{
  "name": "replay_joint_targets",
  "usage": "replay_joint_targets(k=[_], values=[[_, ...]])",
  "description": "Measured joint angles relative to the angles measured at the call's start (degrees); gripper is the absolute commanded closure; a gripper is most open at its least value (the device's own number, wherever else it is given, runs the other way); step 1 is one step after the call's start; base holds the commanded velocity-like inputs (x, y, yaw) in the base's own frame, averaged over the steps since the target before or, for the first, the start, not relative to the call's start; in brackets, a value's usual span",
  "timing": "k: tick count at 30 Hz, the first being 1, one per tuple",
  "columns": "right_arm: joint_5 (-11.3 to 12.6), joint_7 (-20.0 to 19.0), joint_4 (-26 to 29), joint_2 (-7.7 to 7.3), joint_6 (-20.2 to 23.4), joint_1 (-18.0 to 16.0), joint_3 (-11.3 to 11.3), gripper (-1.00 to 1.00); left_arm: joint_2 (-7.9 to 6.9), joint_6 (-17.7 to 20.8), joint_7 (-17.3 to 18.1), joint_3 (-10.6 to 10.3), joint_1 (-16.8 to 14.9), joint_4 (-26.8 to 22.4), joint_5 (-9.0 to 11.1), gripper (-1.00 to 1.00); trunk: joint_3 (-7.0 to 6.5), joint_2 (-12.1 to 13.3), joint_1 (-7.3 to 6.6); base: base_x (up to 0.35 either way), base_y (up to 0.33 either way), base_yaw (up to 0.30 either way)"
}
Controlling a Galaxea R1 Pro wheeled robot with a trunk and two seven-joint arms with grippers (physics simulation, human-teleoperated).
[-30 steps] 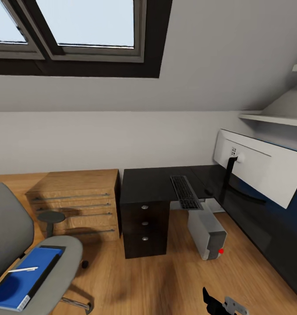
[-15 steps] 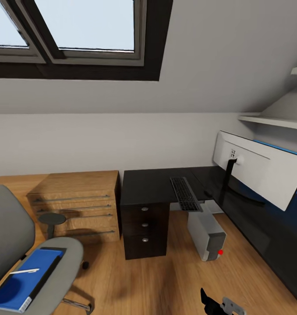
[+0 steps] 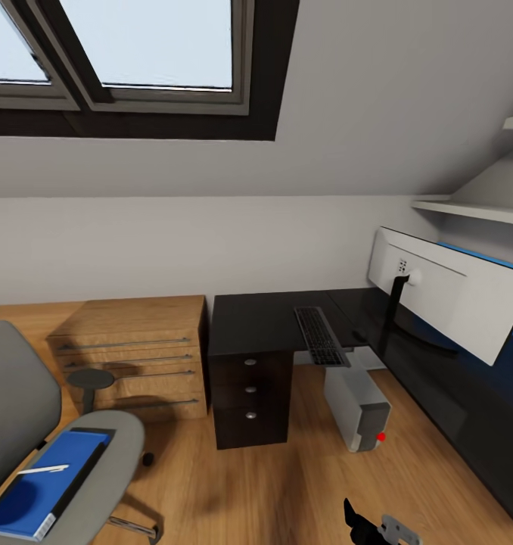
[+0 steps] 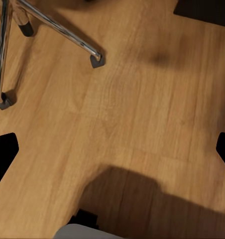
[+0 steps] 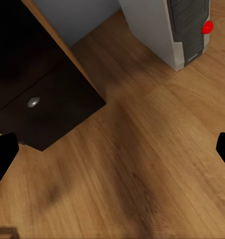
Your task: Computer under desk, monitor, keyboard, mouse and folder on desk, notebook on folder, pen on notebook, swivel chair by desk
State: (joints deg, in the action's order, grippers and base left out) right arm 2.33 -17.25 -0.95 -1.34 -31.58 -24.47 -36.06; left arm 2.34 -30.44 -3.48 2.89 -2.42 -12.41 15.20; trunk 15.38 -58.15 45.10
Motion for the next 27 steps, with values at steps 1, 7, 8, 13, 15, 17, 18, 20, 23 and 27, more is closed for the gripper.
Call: replay_joint_targets(k=[1,7,8,13,15,17,18,20,23,27], values=[[0.03,0.02,0.0,0.08,-0.02,0.0,-0.01,-1.0,0.0,-0.07,0.01,0.0,0.0,0.0,0.0,-1.0,0.0,0.0,0.0,0.0,0.0,0.066],[0.04,0.21,0.0,0.32,-0.02,0.0,-0.01,-1.0,-0.01,-0.3,0.04,0.0,0.0,0.01,0.0,-1.0,0.0,0.0,0.0,0.0,0.0,0.029],[0.04,0.23,0.0,0.34,-0.02,0.0,0.0,-1.0,-0.01,-0.31,0.04,0.0,0.0,0.01,0.0,-1.0,0.0,0.0,0.0,0.0,0.0,0.012],[0.04,0.27,0.0,0.43,-0.03,0.0,-0.01,-1.0,-0.01,-0.28,0.06,0.0,-0.01,0.01,0.0,-1.0,0.0,0.0,0.0,0.0,-0.059,0.007],[0.04,0.28,0.0,0.45,-0.03,0.0,0.0,-1.0,-0.01,-0.27,0.05,0.0,0.0,0.01,0.0,-1.0,0.0,0.0,0.0,0.0,-0.188,0.003],[0.04,0.29,0.0,0.44,-0.04,0.0,0.0,-1.0,-0.01,-0.27,0.06,0.0,-0.01,0.02,0.01,-1.0,0.0,0.0,0.0,0.0,-0.239,0.001],[0.04,0.29,0.0,0.45,-0.04,0.0,-0.01,-1.0,-0.01,-0.26,0.06,0.0,-0.01,0.02,0.01,-1.0,0.0,0.0,0.0,0.0,-0.257,0.001],[0.04,0.29,0.0,0.46,-0.04,0.0,-0.01,-1.0,-0.01,-0.26,0.06,0.0,-0.01,0.02,0.01,-1.0,0.0,0.0,0.0,0.0,-0.264,0.001],[0.01,0.33,0.0,0.52,-0.03,0.0,0.0,-1.0,-0.01,-0.26,0.06,0.0,-0.01,0.02,0.01,-1.0,0.0,0.0,0.0,0.0,-0.211,0.0],[-0.04,0.36,0.01,1.05,-0.03,0.0,0.04,-1.0,-0.01,-0.27,0.05,0.0,0.0,0.01,0.0,-1.0,0.0,0.0,0.0,0.0,-0.089,0.0]])
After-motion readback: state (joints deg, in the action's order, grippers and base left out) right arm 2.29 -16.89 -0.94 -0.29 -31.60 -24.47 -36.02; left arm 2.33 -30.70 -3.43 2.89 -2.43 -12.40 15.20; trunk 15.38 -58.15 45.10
